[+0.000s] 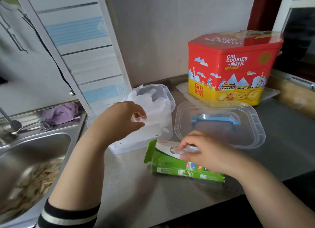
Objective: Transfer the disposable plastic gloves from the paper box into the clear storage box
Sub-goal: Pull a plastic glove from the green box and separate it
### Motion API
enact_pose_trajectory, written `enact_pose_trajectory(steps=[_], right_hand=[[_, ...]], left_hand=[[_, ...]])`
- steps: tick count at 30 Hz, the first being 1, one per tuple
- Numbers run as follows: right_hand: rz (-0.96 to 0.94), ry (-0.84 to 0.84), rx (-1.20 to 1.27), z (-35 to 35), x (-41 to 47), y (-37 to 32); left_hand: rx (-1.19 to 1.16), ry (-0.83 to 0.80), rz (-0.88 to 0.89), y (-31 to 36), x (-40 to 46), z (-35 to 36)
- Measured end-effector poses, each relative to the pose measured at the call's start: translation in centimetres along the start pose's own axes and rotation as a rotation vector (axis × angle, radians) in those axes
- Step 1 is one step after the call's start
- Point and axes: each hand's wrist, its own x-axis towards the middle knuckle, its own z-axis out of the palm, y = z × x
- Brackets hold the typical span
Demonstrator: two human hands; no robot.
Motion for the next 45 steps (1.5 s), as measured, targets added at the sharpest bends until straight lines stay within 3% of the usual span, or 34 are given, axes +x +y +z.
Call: enact_pose_trajectory(steps=[5, 9, 12, 16, 18, 21, 25, 28, 30, 32, 36, 37, 39, 41, 45], right_hand=[[0.000, 0.017, 0.137, 0.9, 0.4, 0.5], [0.012, 0.031, 0.162, 1.1, 0.7, 0.5], [0.014, 0.038, 0.188, 1.2, 0.7, 0.5], [0.014, 0.037, 0.210, 1.3, 0.8, 0.5], [0.026, 0.019, 0.230, 1.2, 0.8, 0.4], [0.043, 0.009, 0.252, 1.3, 1.0, 0.6], [0.044, -0.001, 0.264, 1.2, 1.1, 0.7], [0.047, -0.036, 0.267, 0.8, 1.0, 0.4], [0.038, -0.046, 0.277, 0.5, 1.0, 0.4], [0.027, -0.051, 0.282, 0.5, 1.2, 0.6], [0.040, -0.023, 0.280, 1.0, 1.6, 0.8], [0.036, -0.014, 0.266, 1.1, 1.6, 0.8], [0.016, 0.012, 0.225, 1.3, 1.6, 0.7], [-0.021, 0.050, 0.166, 1.4, 1.5, 0.6], [-0.086, 0.109, 0.080, 1.6, 1.1, -0.2]], left_hand=[[-0.027, -0.019, 0.056, -0.5, -1.3, 0.0], [-0.360, 0.023, 0.027, -1.0, -1.9, -1.0], [-0.208, 0.098, -0.057, -3.6, -0.8, -2.7], [0.100, -0.445, -0.141, -5.6, 3.2, -2.4], [0.177, -0.625, -0.137, -5.1, 5.3, -1.4], [0.182, -0.750, -0.091, -4.5, 7.6, 0.1], [0.270, -0.790, -0.071, -4.4, 9.0, 2.6], [0.372, -0.813, 0.069, -4.6, 8.7, 3.9], [0.281, -0.852, -0.007, -4.1, 8.4, 3.1], [0.254, -0.767, -0.060, -3.5, 8.0, 1.3], [0.159, -0.342, -0.008, -1.0, 5.3, -2.1], [0.044, -0.287, 0.034, -0.2, 4.3, -2.1], [-0.142, -0.338, 0.082, 1.7, 2.2, -1.7], [-0.186, -0.325, 0.102, 2.8, 1.1, -0.4], [-0.093, 0.035, 0.089, 3.4, 1.4, 1.9]])
